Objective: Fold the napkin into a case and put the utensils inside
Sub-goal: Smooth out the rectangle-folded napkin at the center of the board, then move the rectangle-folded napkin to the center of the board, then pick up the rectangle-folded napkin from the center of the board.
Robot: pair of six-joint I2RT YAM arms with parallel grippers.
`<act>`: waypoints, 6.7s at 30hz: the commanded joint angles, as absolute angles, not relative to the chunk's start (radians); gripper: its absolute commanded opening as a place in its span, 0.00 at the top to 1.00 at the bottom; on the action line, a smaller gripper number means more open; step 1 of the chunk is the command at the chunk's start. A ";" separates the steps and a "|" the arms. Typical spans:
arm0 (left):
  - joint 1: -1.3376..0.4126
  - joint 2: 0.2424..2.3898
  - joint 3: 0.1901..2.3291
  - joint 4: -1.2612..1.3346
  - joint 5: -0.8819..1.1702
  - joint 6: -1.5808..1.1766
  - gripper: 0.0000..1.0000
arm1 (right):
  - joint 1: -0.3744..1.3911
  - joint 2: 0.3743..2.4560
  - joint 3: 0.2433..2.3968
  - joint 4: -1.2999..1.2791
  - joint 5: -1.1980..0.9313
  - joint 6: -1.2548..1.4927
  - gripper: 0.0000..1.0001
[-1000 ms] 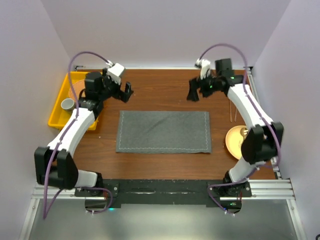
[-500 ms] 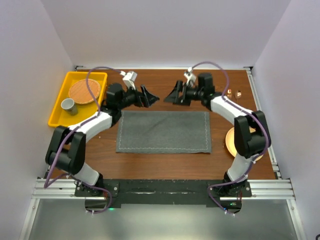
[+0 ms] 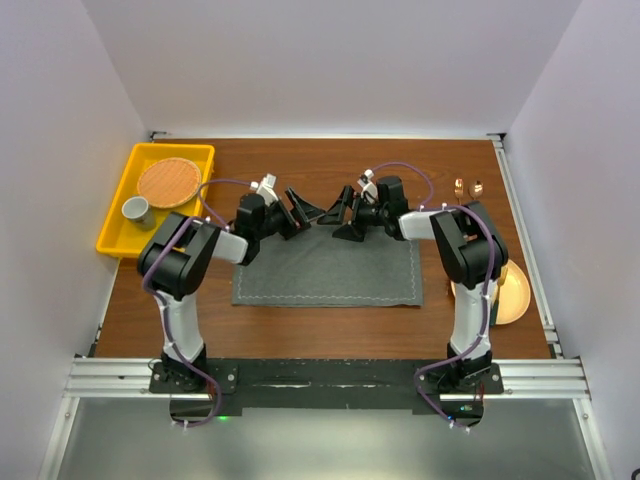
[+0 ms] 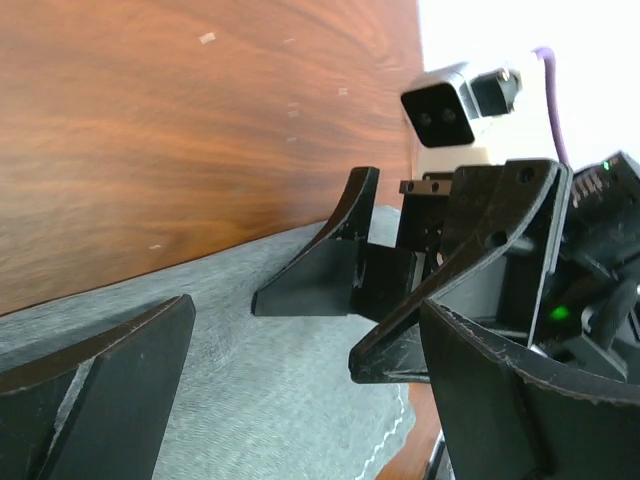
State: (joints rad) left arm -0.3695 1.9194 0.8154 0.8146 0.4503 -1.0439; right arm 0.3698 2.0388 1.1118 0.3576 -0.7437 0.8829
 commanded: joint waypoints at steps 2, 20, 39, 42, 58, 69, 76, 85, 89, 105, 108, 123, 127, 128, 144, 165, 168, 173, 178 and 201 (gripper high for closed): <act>-0.353 2.011 0.836 0.923 0.380 -1.127 0.00 | 0.356 2.069 1.140 0.400 -0.798 0.850 0.02; -0.107 1.928 0.690 0.885 0.359 -1.028 0.00 | 0.304 2.097 1.120 0.267 -0.850 0.744 0.02; -0.124 1.830 0.673 0.868 0.459 -0.988 0.01 | 0.423 2.074 1.246 0.575 -0.873 1.058 0.02; -0.126 1.859 0.693 0.841 0.456 -0.988 0.06 | 0.434 2.153 1.272 0.670 -0.868 1.146 0.02; -0.103 1.908 0.718 0.578 0.374 -0.876 0.05 | 0.285 2.263 1.252 0.516 -0.928 0.959 0.02; -0.091 1.921 0.738 0.554 0.367 -0.868 0.05 | 0.108 2.166 1.264 0.010 -1.020 0.537 0.02; -0.089 1.917 0.726 0.549 0.368 -0.861 0.05 | -0.033 2.189 1.353 -0.392 -1.016 0.166 0.02; -0.091 1.914 0.735 0.537 0.374 -0.839 0.05 | -0.121 2.272 1.457 -0.583 -0.989 -0.052 0.02; -0.092 1.916 0.770 0.554 0.408 -0.783 0.03 | -0.120 2.257 1.457 -0.571 -1.003 -0.029 0.02; -0.130 1.822 0.853 0.621 0.503 -0.813 0.00 | 0.049 2.055 1.451 -0.534 -1.013 0.031 0.05; -0.117 1.848 0.832 0.634 0.465 -0.818 0.00 | 0.048 2.103 1.489 -0.577 -0.976 -0.030 0.05; -0.061 1.965 0.816 0.667 0.402 -0.799 0.00 | 0.034 2.191 1.494 -0.699 -0.845 -0.192 0.08; -0.074 1.893 0.889 0.655 0.466 -0.688 0.00 | 0.034 2.162 1.473 -0.696 -0.830 -0.209 0.08; -0.084 1.881 0.957 0.570 0.494 -0.646 0.00 | 0.034 2.154 1.460 -0.698 -0.827 -0.212 0.08; -0.330 1.556 1.028 -0.334 0.459 0.319 0.01 | 0.038 1.974 1.605 -0.807 -0.732 -0.276 0.30; -0.442 1.618 0.994 -0.445 0.342 0.396 0.64 | 0.120 2.141 1.546 -0.729 -0.341 -0.365 0.78; -0.440 1.591 0.986 -0.448 0.347 0.391 0.62 | 0.127 2.228 1.702 -0.736 -0.312 -0.365 0.79; -0.437 1.603 0.982 -0.442 0.321 0.419 0.59 | 0.175 2.319 1.914 -0.790 -0.369 -0.402 0.74; -0.425 1.634 0.962 -0.425 0.313 0.459 0.59 | 0.163 2.301 2.106 -0.983 -0.511 -0.379 0.55; -0.439 1.670 0.930 -0.402 0.353 0.407 0.62 | -0.043 2.137 1.640 -0.894 -0.388 -0.301 0.51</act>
State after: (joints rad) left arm -0.4328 1.6585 0.9333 -0.4206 0.3279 0.4114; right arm -0.0525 2.1105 1.6466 -0.9333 -0.4015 -0.3141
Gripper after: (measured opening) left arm 0.380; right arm 0.486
